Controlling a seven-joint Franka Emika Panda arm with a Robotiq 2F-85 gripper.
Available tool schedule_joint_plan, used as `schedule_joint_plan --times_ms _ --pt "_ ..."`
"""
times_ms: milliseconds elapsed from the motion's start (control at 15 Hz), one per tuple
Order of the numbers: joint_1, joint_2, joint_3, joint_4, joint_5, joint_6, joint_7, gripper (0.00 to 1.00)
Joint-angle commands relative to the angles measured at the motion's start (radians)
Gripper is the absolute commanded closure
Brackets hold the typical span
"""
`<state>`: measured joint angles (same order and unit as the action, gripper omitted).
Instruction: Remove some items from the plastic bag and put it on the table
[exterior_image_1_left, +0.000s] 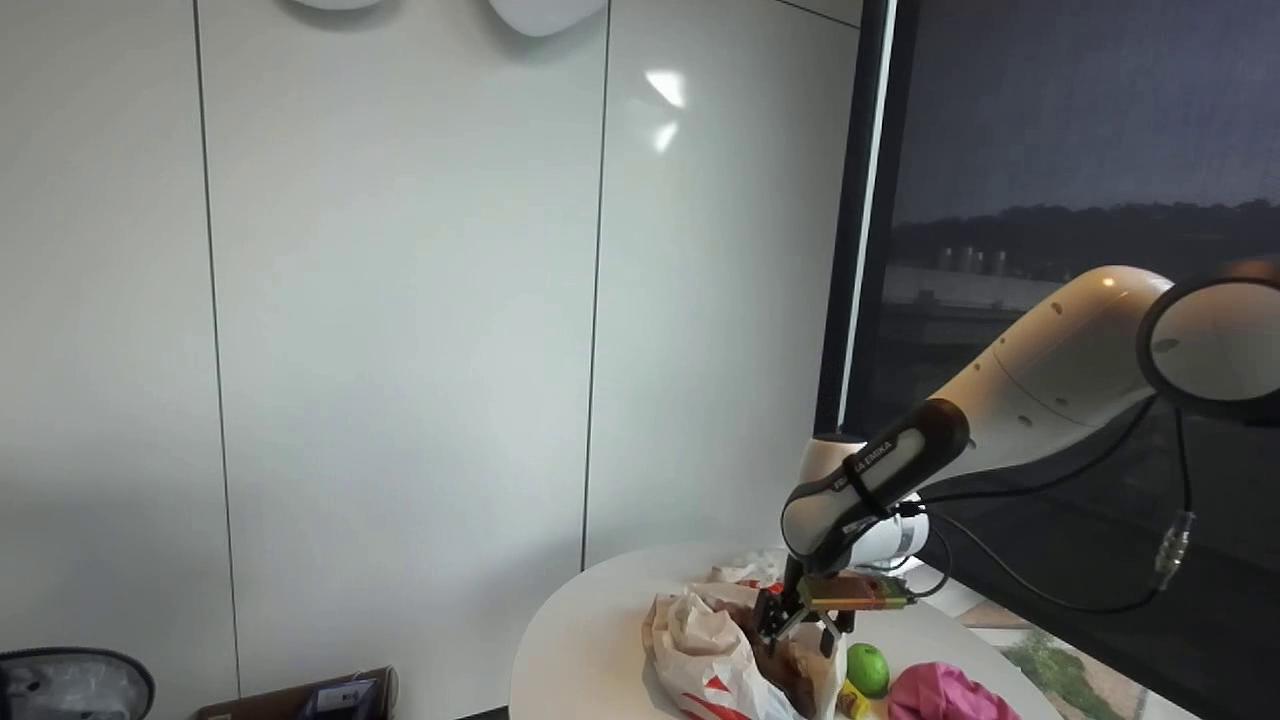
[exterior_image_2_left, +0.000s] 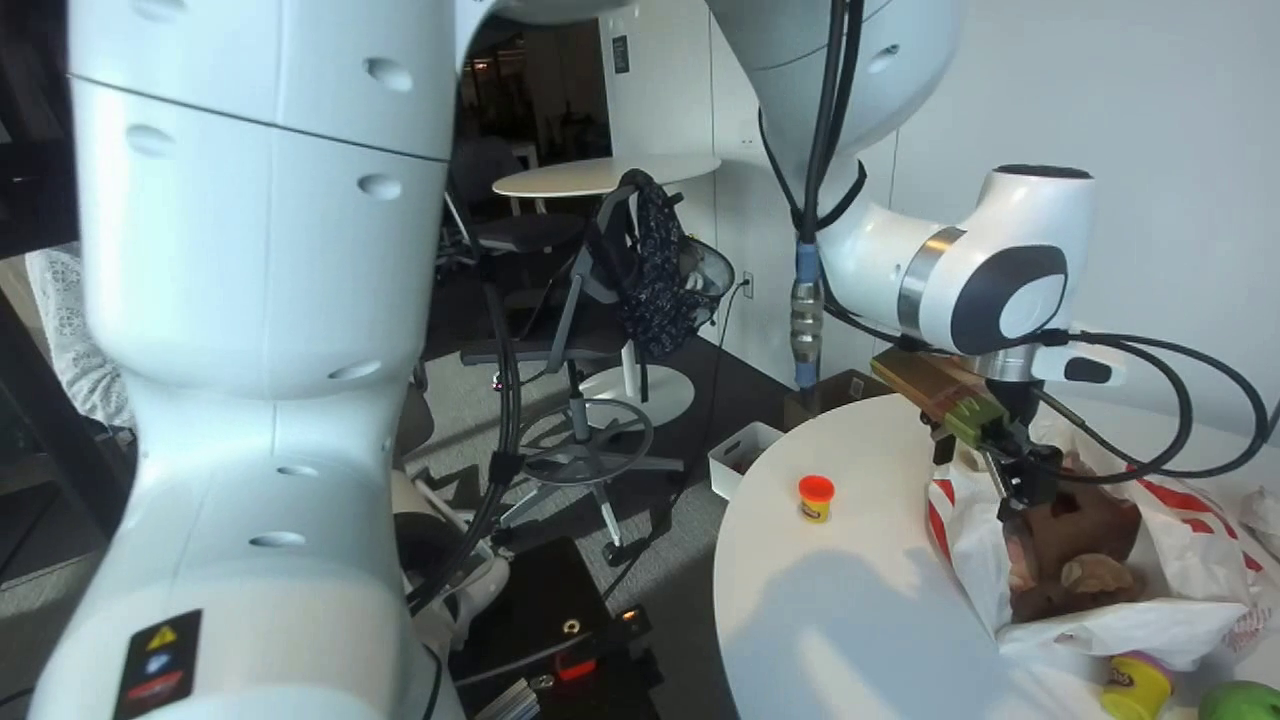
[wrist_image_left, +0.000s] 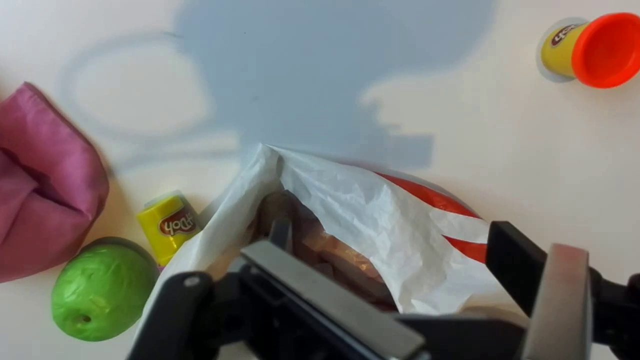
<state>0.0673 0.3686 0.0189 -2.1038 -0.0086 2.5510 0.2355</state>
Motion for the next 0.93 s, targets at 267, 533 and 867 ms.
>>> schedule_joint_plan --times_ms 267,533,867 --pt "0.138 0.258 -0.177 0.263 -0.176 0.059 0.205 0.0" --pt "0.155 0.342 -0.208 0.336 -0.172 0.057 0.245 0.0" --pt "0.165 0.447 -0.238 0.421 -0.164 0.064 0.287 0.0"
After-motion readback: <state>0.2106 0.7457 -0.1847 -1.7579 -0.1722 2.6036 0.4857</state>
